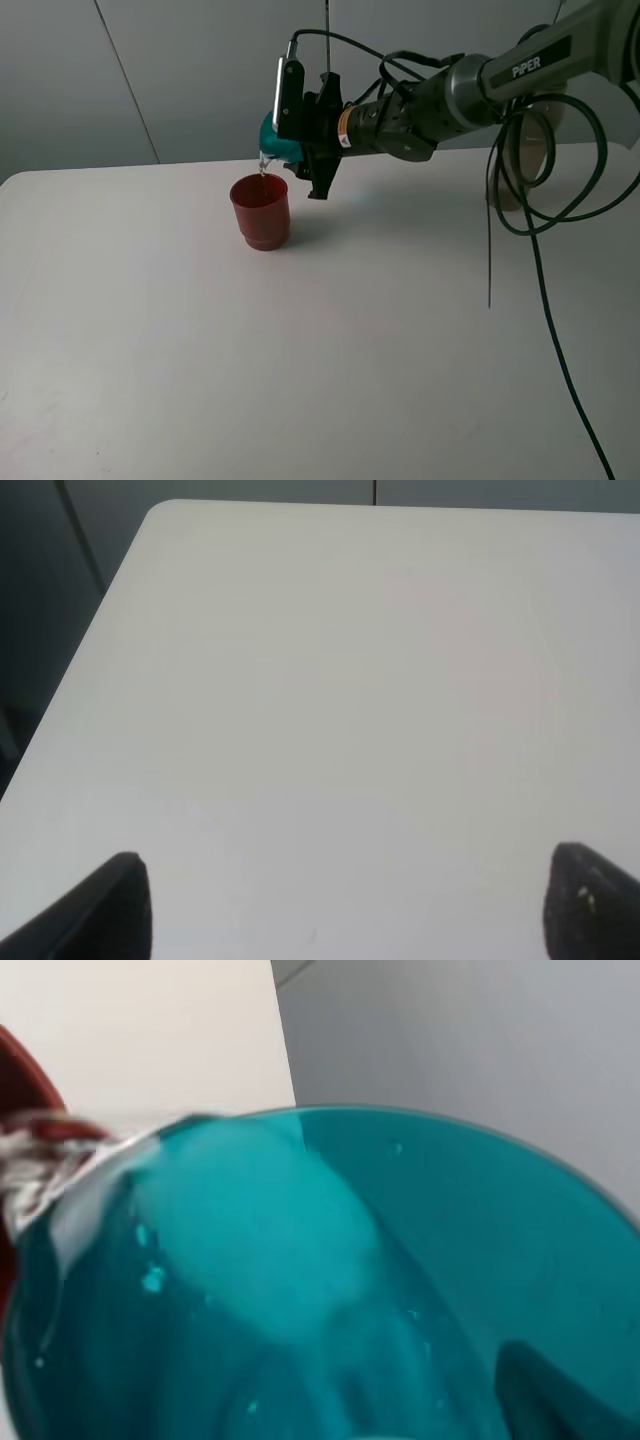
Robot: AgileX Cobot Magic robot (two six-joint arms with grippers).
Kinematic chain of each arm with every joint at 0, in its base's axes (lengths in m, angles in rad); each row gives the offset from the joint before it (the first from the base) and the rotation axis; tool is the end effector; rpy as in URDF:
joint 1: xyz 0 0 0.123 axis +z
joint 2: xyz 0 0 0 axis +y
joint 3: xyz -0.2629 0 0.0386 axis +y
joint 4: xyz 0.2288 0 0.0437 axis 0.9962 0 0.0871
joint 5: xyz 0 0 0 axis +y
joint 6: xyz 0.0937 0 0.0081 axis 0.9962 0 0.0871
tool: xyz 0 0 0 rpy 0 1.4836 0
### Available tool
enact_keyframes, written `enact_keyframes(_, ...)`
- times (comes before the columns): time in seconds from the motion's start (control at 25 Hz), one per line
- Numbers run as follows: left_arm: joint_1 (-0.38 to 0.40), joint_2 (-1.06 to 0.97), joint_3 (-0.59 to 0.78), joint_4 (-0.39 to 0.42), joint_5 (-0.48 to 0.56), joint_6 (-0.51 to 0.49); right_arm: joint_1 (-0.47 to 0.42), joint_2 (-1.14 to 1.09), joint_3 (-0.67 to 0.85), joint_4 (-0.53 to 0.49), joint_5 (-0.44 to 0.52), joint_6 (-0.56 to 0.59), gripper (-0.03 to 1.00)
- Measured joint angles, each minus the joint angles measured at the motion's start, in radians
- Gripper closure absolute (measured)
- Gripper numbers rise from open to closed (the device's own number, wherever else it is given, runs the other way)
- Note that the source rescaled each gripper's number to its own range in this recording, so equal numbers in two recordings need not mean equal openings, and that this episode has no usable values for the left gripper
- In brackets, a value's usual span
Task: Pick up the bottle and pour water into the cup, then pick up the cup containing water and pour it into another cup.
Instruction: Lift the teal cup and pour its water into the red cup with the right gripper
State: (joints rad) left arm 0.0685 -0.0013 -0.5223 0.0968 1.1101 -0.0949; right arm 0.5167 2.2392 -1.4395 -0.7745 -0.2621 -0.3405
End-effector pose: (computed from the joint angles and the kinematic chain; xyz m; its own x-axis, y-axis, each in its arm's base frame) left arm -0.0049 0.0078 0.2687 -0.4680 -0.0838 -0.8798 -0.1685 0.9857 -0.0042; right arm 0.3951 0.2440 0.1255 0.3560 -0.8045 -0.4753 -0.6702 0.1347 -0.7299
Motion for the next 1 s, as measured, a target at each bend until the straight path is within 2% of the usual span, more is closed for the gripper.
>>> enact_keyframes(0.72,0.0,0.0,0.0,0.0,0.0,0.0,0.006,0.0,0.0,0.0,0.0,-0.187,0.89)
enact_keyframes(1.0,0.0,0.0,0.0,0.0,0.0,0.0,0.006,-0.005,-0.01,0.0,0.0,-0.206,0.89)
